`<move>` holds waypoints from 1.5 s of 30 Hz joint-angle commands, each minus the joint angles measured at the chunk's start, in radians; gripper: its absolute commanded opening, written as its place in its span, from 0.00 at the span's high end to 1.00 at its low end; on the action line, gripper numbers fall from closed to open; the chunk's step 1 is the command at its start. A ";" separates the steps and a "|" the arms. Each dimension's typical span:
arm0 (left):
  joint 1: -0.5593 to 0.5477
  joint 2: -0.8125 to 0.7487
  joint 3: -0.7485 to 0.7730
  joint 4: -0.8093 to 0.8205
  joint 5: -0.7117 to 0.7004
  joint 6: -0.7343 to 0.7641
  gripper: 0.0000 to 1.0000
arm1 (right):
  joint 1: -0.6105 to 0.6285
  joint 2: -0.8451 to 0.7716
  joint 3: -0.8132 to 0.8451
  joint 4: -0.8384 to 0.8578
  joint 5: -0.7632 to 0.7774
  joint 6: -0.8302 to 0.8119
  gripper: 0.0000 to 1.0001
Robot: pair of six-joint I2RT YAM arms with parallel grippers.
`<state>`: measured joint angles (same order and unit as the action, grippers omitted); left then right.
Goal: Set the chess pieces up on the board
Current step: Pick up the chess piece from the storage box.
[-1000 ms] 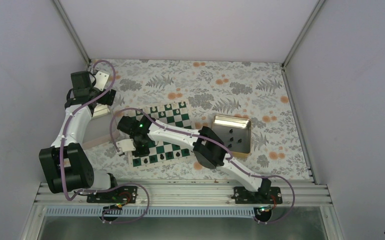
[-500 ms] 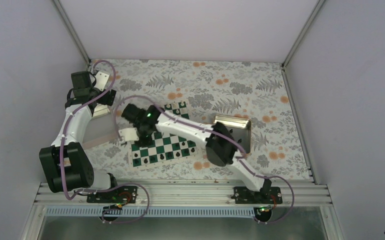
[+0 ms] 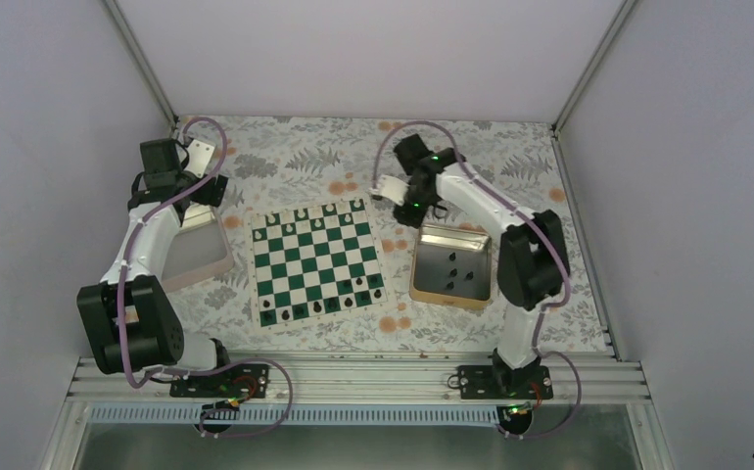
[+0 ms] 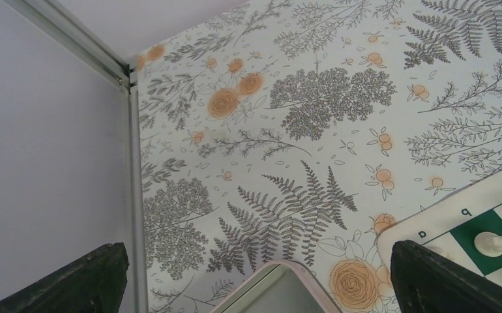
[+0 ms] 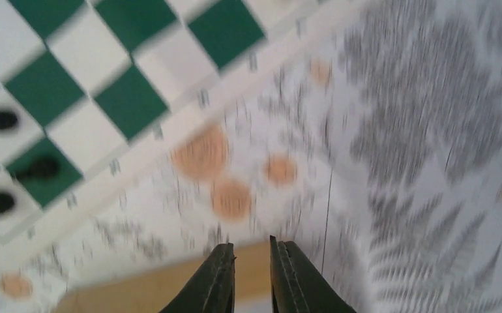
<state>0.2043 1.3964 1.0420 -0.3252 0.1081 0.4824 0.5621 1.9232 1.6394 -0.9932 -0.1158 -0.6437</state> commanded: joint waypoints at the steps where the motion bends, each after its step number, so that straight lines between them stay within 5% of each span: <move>1: -0.009 0.026 0.036 -0.007 0.004 -0.001 0.00 | -0.082 -0.136 -0.153 -0.046 0.019 0.023 0.83; 17: -0.016 0.037 0.041 -0.022 -0.002 -0.002 0.00 | -0.319 -0.190 -0.438 0.045 0.049 0.008 0.79; 45: -0.016 0.039 0.044 -0.036 0.001 -0.003 0.00 | -0.327 -0.144 -0.469 0.044 0.009 0.023 0.76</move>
<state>0.1932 1.4353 1.0561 -0.3550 0.1055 0.4824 0.2405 1.8034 1.1851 -0.9249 -0.0845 -0.6334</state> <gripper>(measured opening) 0.999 0.239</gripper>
